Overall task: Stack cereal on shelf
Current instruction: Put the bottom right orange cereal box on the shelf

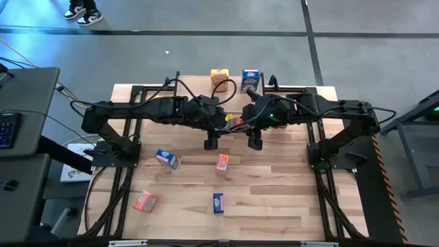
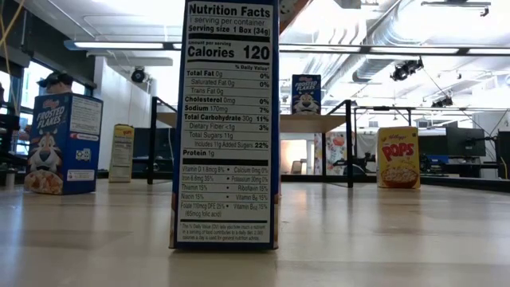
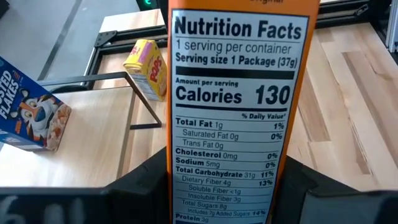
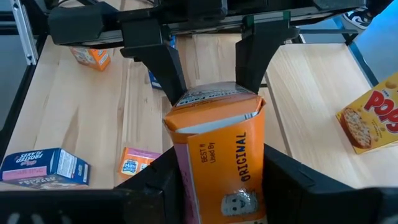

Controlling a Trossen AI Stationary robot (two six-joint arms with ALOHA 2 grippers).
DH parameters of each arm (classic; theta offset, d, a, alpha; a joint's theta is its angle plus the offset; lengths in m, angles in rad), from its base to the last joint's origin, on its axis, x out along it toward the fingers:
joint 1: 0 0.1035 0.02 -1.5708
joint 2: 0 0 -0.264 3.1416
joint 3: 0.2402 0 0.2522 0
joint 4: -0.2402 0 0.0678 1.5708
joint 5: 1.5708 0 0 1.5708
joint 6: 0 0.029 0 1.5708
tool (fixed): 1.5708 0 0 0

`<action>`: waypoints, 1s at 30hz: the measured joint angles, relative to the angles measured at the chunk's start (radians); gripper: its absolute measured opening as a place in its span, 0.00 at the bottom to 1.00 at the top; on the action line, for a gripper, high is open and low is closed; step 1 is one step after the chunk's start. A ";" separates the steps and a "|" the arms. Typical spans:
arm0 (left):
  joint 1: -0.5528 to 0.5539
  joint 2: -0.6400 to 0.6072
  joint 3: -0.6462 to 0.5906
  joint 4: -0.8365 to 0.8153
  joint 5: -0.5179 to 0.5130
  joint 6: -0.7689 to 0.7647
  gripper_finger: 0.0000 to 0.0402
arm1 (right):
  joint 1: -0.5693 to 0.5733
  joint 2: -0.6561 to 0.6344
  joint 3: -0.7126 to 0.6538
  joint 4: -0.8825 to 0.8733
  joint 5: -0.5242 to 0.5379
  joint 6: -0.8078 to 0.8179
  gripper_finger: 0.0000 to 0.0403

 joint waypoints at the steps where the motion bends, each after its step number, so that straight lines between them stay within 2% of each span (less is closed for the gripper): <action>1: 0.000 0.000 0.000 0.000 0.000 0.000 0.42 | 0.000 0.000 0.000 0.000 -0.001 0.001 0.38; 11: 0.000 0.000 0.000 0.000 0.003 -0.002 0.41 | 0.000 0.000 0.000 -0.002 0.000 0.000 0.40; 21: 0.000 -0.001 0.000 0.001 0.003 -0.001 0.41 | 0.000 0.000 0.000 -0.002 0.002 -0.004 0.51; 30: 0.001 -0.001 0.000 -0.022 0.003 0.000 0.41 | 0.000 -0.001 0.000 0.001 0.010 -0.038 0.66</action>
